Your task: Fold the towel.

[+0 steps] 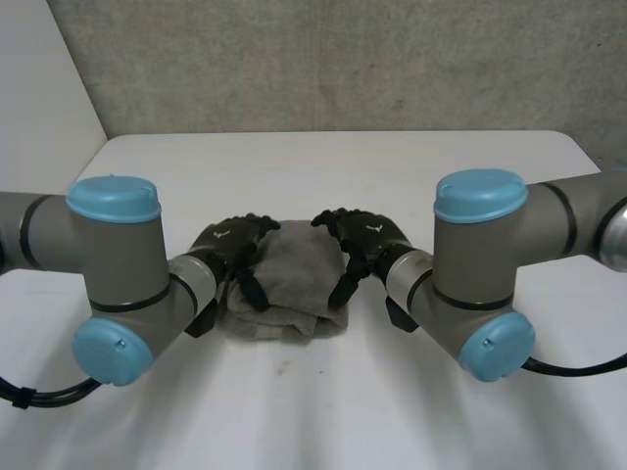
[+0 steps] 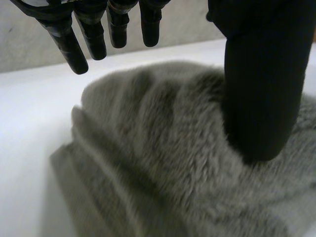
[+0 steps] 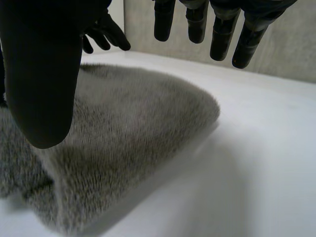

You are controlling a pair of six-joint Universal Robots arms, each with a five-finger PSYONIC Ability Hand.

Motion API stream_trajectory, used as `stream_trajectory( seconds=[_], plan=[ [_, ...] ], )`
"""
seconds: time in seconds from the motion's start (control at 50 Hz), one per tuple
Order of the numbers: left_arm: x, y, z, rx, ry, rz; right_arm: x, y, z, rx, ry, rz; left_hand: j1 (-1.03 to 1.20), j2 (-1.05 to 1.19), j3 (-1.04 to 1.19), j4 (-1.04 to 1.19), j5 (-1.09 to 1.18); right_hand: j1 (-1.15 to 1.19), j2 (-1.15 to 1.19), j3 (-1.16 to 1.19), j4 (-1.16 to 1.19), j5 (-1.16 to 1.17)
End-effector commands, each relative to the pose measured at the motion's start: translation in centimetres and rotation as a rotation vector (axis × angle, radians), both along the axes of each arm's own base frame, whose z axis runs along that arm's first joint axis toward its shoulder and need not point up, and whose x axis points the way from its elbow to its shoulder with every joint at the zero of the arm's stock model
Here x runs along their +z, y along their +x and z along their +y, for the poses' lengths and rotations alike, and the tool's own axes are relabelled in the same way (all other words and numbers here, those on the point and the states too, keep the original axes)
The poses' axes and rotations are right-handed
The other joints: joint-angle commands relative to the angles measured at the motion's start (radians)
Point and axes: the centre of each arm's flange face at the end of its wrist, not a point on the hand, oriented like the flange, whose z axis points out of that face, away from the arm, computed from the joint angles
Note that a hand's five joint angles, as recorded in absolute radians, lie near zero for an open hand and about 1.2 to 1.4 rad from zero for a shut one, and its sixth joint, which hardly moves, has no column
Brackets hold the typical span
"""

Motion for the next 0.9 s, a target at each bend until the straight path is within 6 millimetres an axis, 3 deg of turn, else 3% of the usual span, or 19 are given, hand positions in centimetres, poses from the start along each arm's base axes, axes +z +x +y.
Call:
stream_trajectory(
  seconds=[0.02,0.14,0.26,0.3,0.32,0.34,0.36,0.38,0.4,0.42,0.44,0.46,0.48,0.52,0.54,0.58,0.62,0.7,0.9],
  plan=[
    [-1.7,1.4,-0.2,0.087,0.022,-0.083,-3.5,0.8,-0.4,0.024,0.060,0.069,0.024,0.036,0.030,0.031,-0.002,-0.007,0.004,0.007,-0.004,-0.055],
    [-1.9,1.9,0.6,0.060,0.009,-0.147,-3.7,1.0,-0.6,0.036,0.047,0.095,0.018,0.030,0.024,0.025,-0.008,-0.007,0.004,0.007,-0.004,-0.055],
    [0.1,1.6,0.9,0.050,-0.046,-0.131,0.4,0.9,-0.6,0.039,-0.033,0.047,0.015,0.027,0.021,0.022,-0.011,-0.007,0.004,0.007,-0.004,-0.055],
    [2.3,1.2,1.3,0.040,-0.096,-0.097,3.3,0.5,-0.6,0.026,-0.088,0.010,0.012,0.025,0.018,0.020,-0.014,-0.007,0.004,0.007,-0.004,-0.055],
    [2.3,1.2,1.3,0.040,-0.096,-0.097,3.3,0.5,-0.6,0.026,-0.088,0.010,0.012,0.025,0.018,0.020,-0.014,-0.007,0.004,0.007,-0.004,-0.055],
    [3.6,0.9,1.6,0.032,-0.127,-0.079,5.0,0.2,-0.4,0.020,-0.119,-0.012,0.010,0.022,0.015,0.017,-0.017,-0.007,0.004,0.007,-0.004,-0.055],
    [5.2,0.7,1.9,0.026,-0.165,-0.056,5.0,0.2,-0.4,0.020,-0.120,-0.012,0.007,0.019,0.013,0.014,-0.020,-0.007,0.004,0.007,-0.004,-0.055],
    [5.2,0.7,1.9,0.026,-0.166,-0.055,6.8,-0.1,-0.2,0.011,-0.157,-0.035,0.007,0.019,0.013,0.014,-0.020,-0.007,0.004,0.007,-0.004,-0.055],
    [6.8,0.8,2.1,0.027,-0.204,-0.033,8.7,-0.9,-0.3,-0.008,-0.199,-0.061,0.007,0.019,0.013,0.014,-0.020,-0.007,0.004,0.007,-0.004,-0.055],
    [8.5,0.9,2.3,0.031,-0.246,-0.009,8.7,-0.9,-0.3,-0.008,-0.200,-0.062,0.004,0.016,0.010,0.011,-0.023,-0.007,0.004,0.007,-0.004,-0.055],
    [8.5,0.9,2.3,0.031,-0.247,-0.009,10.4,-1.9,-0.7,-0.041,-0.243,-0.085,0.004,0.016,0.010,0.011,-0.023,-0.007,0.004,0.007,-0.004,-0.055],
    [10.4,1.1,2.5,0.037,-0.294,0.018,12.0,-3.0,-1.0,-0.081,-0.290,-0.100,0.001,0.013,0.007,0.008,-0.026,-0.007,0.004,0.007,-0.004,-0.055],
    [10.5,1.1,2.5,0.037,-0.294,0.019,12.0,-3.0,-1.0,-0.081,-0.290,-0.100,0.001,0.013,0.007,0.008,-0.026,-0.007,0.004,0.007,-0.004,-0.055],
    [14.0,1.7,3.0,0.051,-0.383,0.066,14.9,-5.1,-0.8,-0.160,-0.374,-0.132,0.001,0.013,0.007,0.008,-0.026,-0.007,0.004,0.007,-0.004,-0.055],
    [14.0,1.7,3.1,0.051,-0.383,0.066,14.9,-5.1,-0.8,-0.161,-0.374,-0.132,0.001,0.013,0.007,0.008,-0.026,-0.007,0.004,0.007,-0.004,-0.055],
    [17.2,2.5,3.9,0.066,-0.450,0.102,16.3,-6.3,-0.6,-0.199,-0.417,-0.143,0.001,0.013,0.007,0.008,-0.026,-0.007,0.004,0.007,-0.004,-0.055],
    [18.4,3.1,4.2,0.078,-0.470,0.111,17.8,-8.4,-0.2,-0.261,-0.473,-0.120,-0.002,0.010,0.004,0.005,-0.029,-0.007,0.004,0.007,-0.004,-0.055],
    [20.9,4.8,5.2,0.111,-0.477,0.111,18.5,-10.1,0.3,-0.313,-0.512,-0.061,-0.002,0.010,0.004,0.005,-0.029,-0.007,0.004,0.007,-0.004,-0.055],
    [20.2,5.7,5.8,0.126,-0.378,0.093,17.7,-11.8,0.9,-0.355,-0.478,0.024,-0.002,0.010,0.004,0.005,-0.029,-0.007,0.004,0.007,-0.004,-0.055]
  ],
)
